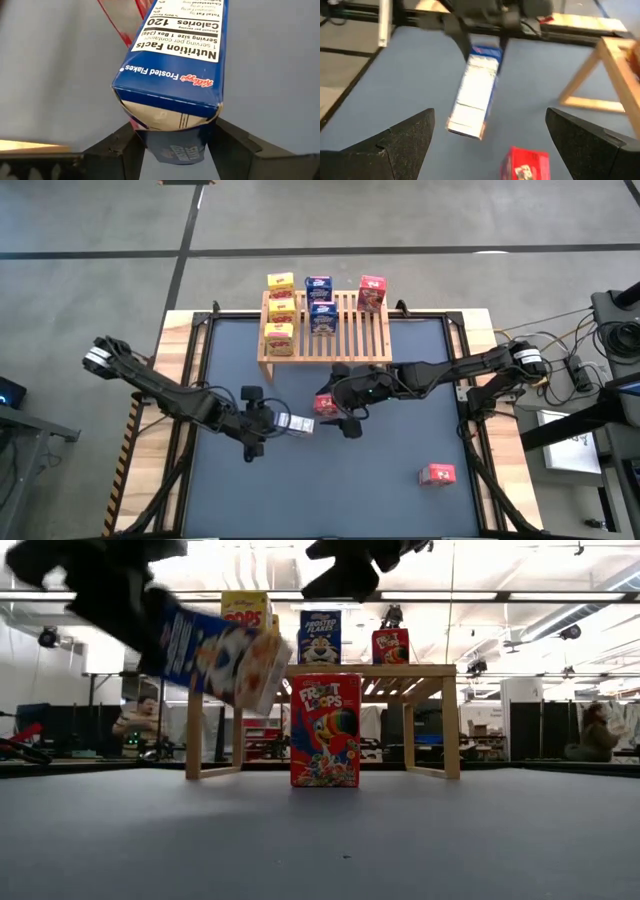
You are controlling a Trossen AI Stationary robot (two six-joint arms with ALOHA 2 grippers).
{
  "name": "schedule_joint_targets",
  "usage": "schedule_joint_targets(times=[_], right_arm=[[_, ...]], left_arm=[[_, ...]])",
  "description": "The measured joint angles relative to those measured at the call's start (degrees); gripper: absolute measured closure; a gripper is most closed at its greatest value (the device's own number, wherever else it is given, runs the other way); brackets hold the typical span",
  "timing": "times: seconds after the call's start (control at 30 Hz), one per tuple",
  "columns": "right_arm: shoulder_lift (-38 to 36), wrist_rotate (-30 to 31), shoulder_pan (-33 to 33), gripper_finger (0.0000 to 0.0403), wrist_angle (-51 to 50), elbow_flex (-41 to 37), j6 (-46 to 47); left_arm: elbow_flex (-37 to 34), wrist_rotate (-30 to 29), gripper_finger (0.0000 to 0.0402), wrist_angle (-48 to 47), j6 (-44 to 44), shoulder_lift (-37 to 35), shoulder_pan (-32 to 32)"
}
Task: Stack cereal on shelf
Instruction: Put the blue cereal box on the shelf aligned with the other blue cereal box
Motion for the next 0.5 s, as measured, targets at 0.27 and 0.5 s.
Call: schedule_joint_targets(times=[0.27, 0.5], right_arm=[[-0.02, 5.18, 1.64, 0.0033, 9.99, -3.68, -3.33], [-0.02, 10.00, 2.16, 0.0033, 24.91, -9.18, -5.14]], left_arm=[[13.85, -2.34, 0.0226, -11.25, 0.03, 3.10, 0.00], [18.10, -3.02, 0.0226, -16.54, -0.50, 7.47, 0.00]])
